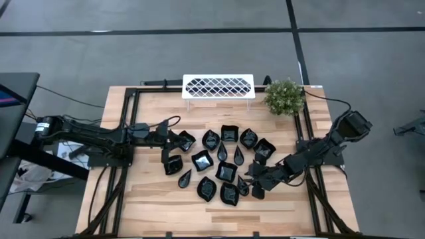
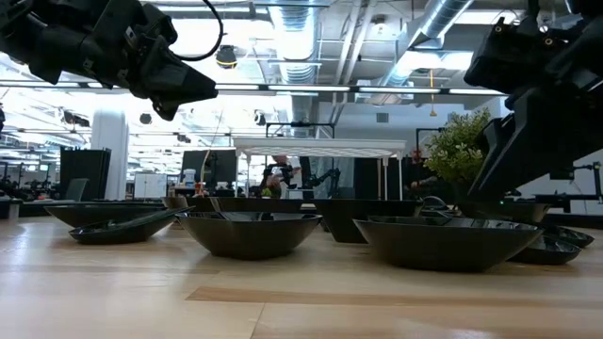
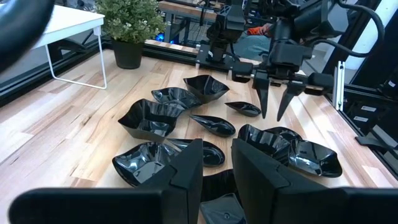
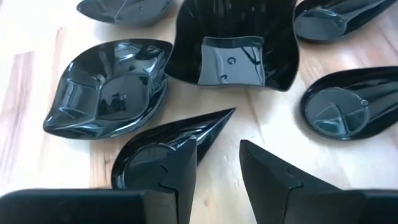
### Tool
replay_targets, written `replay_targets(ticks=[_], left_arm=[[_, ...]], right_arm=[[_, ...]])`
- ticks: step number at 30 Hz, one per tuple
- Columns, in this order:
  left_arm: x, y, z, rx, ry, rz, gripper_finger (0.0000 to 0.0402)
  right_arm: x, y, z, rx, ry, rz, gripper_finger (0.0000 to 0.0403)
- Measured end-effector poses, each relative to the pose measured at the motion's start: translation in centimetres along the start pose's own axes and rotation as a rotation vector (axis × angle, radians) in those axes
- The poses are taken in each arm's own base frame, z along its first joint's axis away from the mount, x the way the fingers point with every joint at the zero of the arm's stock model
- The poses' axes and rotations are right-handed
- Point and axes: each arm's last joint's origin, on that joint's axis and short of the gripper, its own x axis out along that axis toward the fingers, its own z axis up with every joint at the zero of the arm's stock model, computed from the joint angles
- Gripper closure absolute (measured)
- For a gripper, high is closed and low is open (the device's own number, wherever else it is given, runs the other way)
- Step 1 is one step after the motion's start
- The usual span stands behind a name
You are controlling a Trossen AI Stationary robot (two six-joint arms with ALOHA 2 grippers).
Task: Pick & Place Mini shaped plates
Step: Put the drop shaped plate on the shelf
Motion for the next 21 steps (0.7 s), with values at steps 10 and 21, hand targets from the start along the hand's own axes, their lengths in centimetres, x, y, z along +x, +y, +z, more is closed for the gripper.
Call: replay_targets(ticks=[10, 21], left_arm=[[0.0, 0.0, 0.0, 0.0, 0.0, 0.0, 0.0314], [0.0, 0.0, 0.0, 0.0, 0.0, 0.0, 0.0314]], right_arm=[[-0.01, 0.13, 0.02, 0.026, 0.015, 0.034, 0.0285], [-0.01, 0.12, 0.04, 0.048, 0.008, 0.027, 0.0285]])
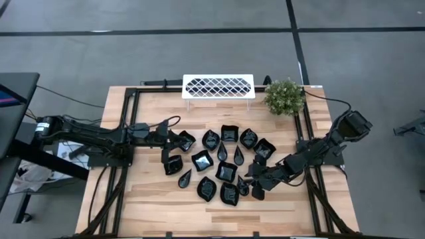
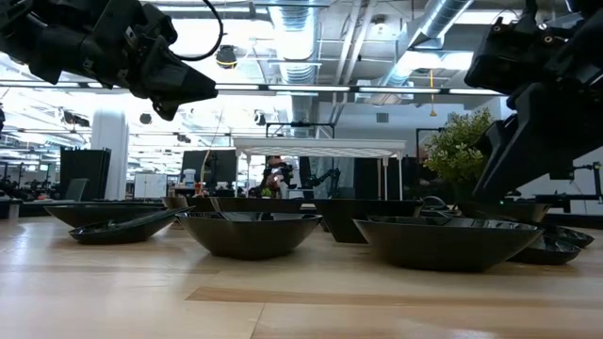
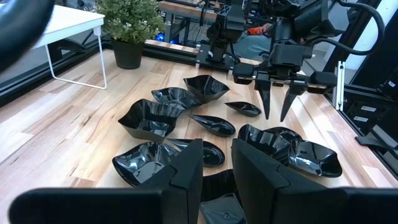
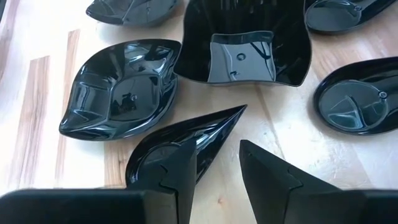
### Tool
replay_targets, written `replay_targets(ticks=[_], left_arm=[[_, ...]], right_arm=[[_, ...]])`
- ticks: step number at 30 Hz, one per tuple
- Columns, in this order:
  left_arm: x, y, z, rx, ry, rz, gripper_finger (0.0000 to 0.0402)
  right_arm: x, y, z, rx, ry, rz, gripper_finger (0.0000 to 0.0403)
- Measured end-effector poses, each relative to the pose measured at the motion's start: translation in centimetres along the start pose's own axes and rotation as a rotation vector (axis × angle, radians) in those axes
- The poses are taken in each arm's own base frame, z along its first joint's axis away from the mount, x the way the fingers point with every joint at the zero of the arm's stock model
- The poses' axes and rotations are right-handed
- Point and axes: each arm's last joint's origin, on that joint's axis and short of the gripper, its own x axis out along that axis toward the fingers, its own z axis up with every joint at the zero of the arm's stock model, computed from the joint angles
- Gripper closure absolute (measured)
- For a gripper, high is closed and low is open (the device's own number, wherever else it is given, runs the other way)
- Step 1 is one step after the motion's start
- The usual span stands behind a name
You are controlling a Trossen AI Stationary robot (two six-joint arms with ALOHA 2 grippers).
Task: Pick & Place Mini shaped plates
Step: Put the drop shaped plate on the shelf
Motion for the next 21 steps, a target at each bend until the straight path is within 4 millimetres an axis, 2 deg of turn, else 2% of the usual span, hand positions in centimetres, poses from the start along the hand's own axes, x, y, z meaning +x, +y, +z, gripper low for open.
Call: replay_targets(ticks=[21], left_arm=[[0.0, 0.0, 0.0, 0.0, 0.0, 0.0, 0.0314]], right_arm=[[0.15, -0.02, -0.1, -0.002, 0.003, -0.006, 0.0284]])
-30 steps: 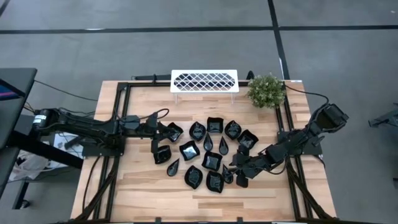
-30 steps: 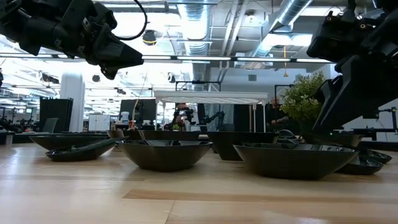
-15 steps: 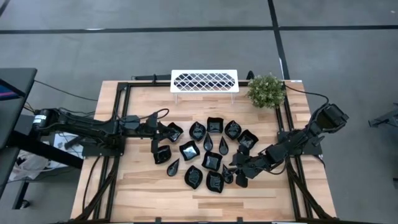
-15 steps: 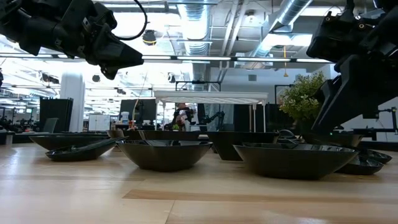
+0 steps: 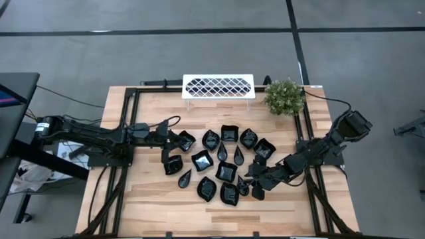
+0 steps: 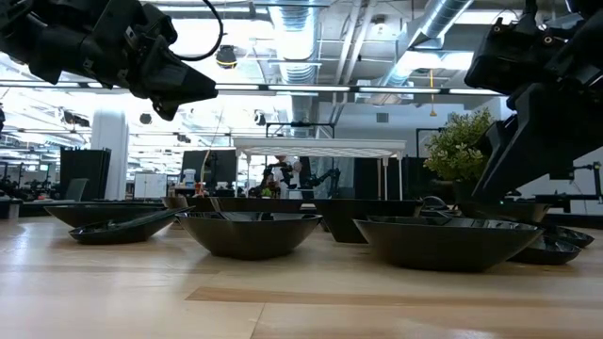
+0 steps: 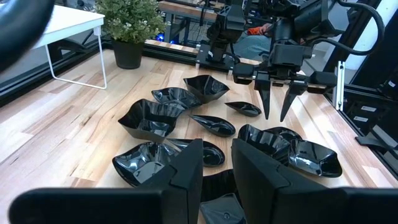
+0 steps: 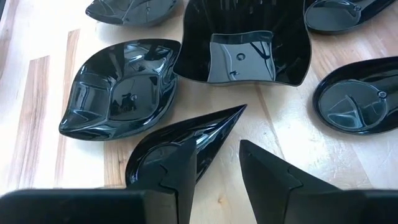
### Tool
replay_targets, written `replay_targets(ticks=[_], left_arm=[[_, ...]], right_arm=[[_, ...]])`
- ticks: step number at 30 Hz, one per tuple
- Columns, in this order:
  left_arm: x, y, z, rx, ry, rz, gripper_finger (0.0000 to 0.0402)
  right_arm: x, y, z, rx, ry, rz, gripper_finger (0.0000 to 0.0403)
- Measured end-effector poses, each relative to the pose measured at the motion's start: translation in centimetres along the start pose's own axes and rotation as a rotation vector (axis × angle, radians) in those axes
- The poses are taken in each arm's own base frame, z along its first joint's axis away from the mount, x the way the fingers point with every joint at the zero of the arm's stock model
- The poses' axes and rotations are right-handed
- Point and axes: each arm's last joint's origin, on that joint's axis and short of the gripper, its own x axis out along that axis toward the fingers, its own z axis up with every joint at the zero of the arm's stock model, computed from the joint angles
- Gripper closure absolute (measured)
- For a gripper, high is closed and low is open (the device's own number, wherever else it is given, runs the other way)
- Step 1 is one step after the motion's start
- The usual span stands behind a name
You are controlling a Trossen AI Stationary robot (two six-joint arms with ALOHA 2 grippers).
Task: Pick & Place Mini shaped plates
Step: Put the drop shaped plate on the shelf
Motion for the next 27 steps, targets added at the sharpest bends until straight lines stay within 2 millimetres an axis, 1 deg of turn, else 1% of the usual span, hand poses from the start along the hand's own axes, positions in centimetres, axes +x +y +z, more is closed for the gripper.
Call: replay_targets(ticks=[6, 9, 13, 19, 27], left_arm=[[0.0, 0.0, 0.0, 0.0, 0.0, 0.0, 0.0314], [0.0, 0.0, 0.0, 0.0, 0.0, 0.0, 0.0314], [0.0, 0.0, 0.0, 0.0, 0.0, 0.0, 0.0314], [0.0, 0.0, 0.0, 0.0, 0.0, 0.0, 0.0314], [0.0, 0.0, 0.0, 0.0, 0.0, 0.0, 0.0314]], right_arm=[[1.7, -0.1, -1.1, -0.019, 0.042, -0.035, 0.0284], [2.2, 0.0, -1.3, -0.022, 0.05, -0.036, 0.0284], [2.3, 0.2, -1.1, -0.036, 0.061, -0.014, 0.0284], [1.8, 0.3, -0.6, -0.031, 0.048, 0.01, 0.0284], [2.0, 0.1, -0.6, -0.029, 0.062, 0.008, 0.0285]])
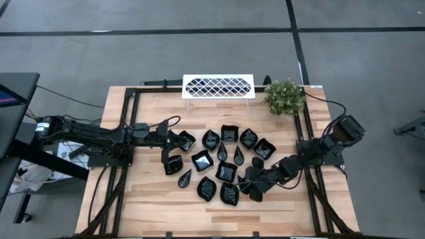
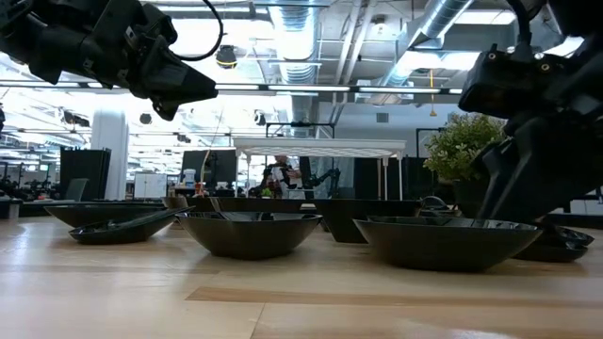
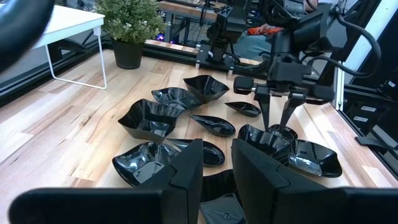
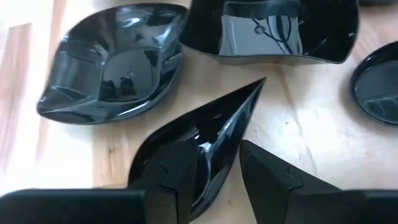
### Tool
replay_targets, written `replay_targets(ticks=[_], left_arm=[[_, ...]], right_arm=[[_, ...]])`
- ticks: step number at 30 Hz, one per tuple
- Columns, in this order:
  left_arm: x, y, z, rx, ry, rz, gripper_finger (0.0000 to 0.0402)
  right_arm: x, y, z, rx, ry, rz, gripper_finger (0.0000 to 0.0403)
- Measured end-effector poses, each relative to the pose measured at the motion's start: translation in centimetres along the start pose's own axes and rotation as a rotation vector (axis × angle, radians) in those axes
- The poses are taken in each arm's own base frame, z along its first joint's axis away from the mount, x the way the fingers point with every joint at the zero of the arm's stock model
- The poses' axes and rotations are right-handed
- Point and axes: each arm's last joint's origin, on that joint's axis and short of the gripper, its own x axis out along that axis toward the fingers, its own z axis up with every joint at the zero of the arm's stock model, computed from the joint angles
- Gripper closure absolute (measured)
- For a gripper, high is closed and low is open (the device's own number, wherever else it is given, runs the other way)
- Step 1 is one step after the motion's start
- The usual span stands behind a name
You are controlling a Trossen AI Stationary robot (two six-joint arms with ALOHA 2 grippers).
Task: Pick & Place Mini shaped plates
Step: Put the drop shaped plate on the shelf
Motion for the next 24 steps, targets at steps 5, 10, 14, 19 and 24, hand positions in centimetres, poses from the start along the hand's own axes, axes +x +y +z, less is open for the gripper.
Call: replay_targets(ticks=[5, 10, 14, 19, 24], left_arm=[[0.0, 0.0, 0.0, 0.0, 0.0, 0.0, 0.0314], [0.0, 0.0, 0.0, 0.0, 0.0, 0.0, 0.0314], [0.0, 0.0, 0.0, 0.0, 0.0, 0.0, 0.0314], [0.0, 0.0, 0.0, 0.0, 0.0, 0.0, 0.0314], [0.0, 0.0, 0.0, 0.0, 0.0, 0.0, 0.0314]], right_arm=[[0.1, -0.3, 0.19, 0.009, 0.0, -0.01, 0.0285], [0.12, -0.36, 0.23, 0.012, 0.0, -0.011, 0.0287], [0.12, -0.35, 0.22, 0.011, 0.004, -0.007, 0.0304], [0.12, -0.31, 0.19, 0.009, 0.014, 0.007, 0.0336], [0.12, -0.31, 0.19, 0.009, 0.014, 0.007, 0.0362]])
